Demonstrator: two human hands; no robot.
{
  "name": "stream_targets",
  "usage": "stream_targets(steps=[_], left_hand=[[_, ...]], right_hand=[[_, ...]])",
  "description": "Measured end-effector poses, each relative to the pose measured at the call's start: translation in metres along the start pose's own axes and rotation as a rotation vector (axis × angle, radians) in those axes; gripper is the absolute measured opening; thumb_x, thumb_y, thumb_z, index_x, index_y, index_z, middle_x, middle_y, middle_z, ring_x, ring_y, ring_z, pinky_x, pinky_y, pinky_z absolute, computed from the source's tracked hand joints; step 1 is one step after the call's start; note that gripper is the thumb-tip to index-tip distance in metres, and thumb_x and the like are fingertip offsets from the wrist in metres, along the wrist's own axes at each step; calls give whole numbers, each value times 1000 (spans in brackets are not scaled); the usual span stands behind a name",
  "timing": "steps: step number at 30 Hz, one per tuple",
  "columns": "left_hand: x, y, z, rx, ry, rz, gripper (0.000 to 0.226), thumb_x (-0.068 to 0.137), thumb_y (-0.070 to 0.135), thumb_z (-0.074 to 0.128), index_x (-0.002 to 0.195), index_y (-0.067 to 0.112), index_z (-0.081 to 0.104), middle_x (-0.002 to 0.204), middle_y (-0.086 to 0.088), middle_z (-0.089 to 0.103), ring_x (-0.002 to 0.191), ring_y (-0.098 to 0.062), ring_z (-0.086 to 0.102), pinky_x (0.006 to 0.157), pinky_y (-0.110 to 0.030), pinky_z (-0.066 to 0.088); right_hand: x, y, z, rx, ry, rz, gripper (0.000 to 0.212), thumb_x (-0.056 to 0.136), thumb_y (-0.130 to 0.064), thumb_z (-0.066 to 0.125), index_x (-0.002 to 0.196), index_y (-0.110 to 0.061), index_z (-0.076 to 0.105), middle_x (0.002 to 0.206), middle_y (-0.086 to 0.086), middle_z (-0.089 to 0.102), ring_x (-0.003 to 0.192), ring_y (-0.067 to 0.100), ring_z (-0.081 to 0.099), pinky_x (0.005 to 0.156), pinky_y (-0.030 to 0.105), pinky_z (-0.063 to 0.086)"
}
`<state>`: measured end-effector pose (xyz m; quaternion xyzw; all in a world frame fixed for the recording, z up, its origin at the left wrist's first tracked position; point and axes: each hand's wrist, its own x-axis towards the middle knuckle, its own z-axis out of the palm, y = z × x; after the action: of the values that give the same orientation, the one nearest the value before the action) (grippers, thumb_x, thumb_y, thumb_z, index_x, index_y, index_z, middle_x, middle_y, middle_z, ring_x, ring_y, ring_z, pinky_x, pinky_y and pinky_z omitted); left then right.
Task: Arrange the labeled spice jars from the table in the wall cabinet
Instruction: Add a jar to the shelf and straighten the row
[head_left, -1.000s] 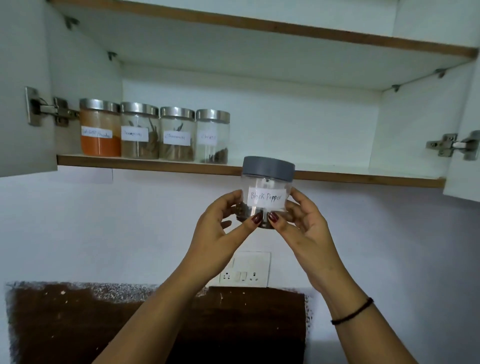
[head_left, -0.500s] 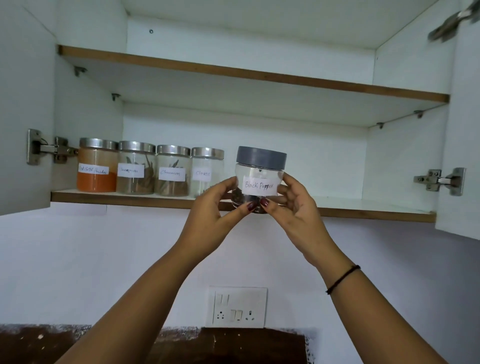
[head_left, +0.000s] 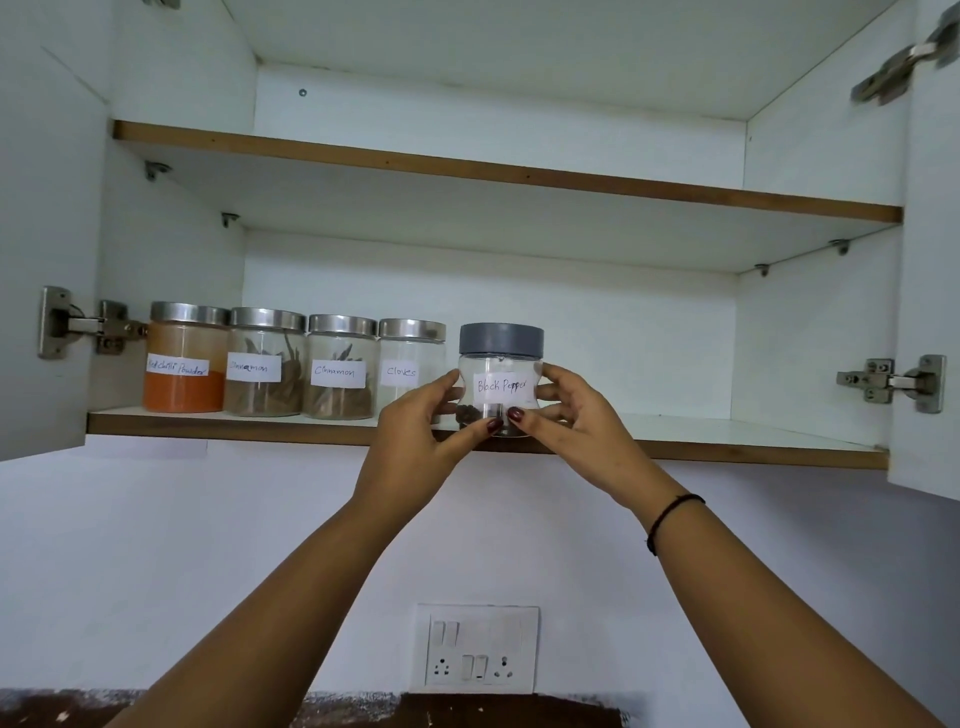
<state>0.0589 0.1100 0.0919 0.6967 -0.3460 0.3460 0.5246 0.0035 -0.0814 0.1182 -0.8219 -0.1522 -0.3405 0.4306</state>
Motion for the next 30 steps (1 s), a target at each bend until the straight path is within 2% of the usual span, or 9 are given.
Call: stream_targets(steps=[1,4,8,10,13,17,23,27,30], left_hand=[[2,-2,0,30,1,9,69,83,32,79,143,16,51,127,6,64,111,-1,59,93,-11,45],[6,-7,1,102,-4,27,65,86,36,74,144,17,51,130,0,65,115,-9,61,99,-27,51],[4,-8,4,263,32,68,57,90,43,67,140,19,55,119,-3,68,101,-12,65,87,-33,56],[1,-9,6,268,67,68,55,90,46,65,138,20,58,113,-2,69,92,-9,65,83,-34,57],[-1,-11,8,271,92,90,52,90,46,66,135,19,61,113,0,71,89,-6,66,83,-33,56],[-1,-12,12,325,118,115,49,92,44,65,131,15,64,116,-2,70,91,-10,66,84,-33,57],[-1,-14,18,328,170,141,39,91,38,68,120,13,69,96,-3,70,85,-15,66,76,-35,58],[1,-17,20,350,186,141,42,90,40,68,123,13,68,97,-3,70,87,-16,65,78,-35,57],[3,-18,21,342,187,118,44,90,39,69,126,14,67,102,-4,70,91,-17,65,82,-31,55]], right_hand=[[2,1,0,-27,2,4,67,85,-38,73,143,-29,42,125,-6,60,102,11,66,90,33,57],[9,5,0,-108,-8,44,60,86,-41,71,139,-27,47,114,-5,63,93,14,67,85,29,57],[17,10,-1,-156,-25,114,58,85,-50,68,133,-20,56,103,-2,68,99,16,66,89,33,54],[19,10,-1,-175,-25,124,61,83,-52,69,132,-19,56,100,-2,68,96,14,66,87,31,54],[21,9,0,-184,-6,135,62,82,-54,70,131,-17,57,99,-2,69,95,12,66,86,30,54],[23,11,3,-217,44,138,58,84,-53,68,128,-16,60,91,-4,64,82,8,60,72,21,46],[27,16,7,-296,87,129,63,83,-58,65,130,-16,59,87,-6,61,76,6,57,72,23,45],[28,19,10,-335,87,94,61,85,-61,62,128,-18,62,78,-9,57,68,4,53,66,21,41],[28,20,11,-375,114,80,57,86,-59,62,125,-19,64,80,-7,60,72,7,56,70,30,51]])
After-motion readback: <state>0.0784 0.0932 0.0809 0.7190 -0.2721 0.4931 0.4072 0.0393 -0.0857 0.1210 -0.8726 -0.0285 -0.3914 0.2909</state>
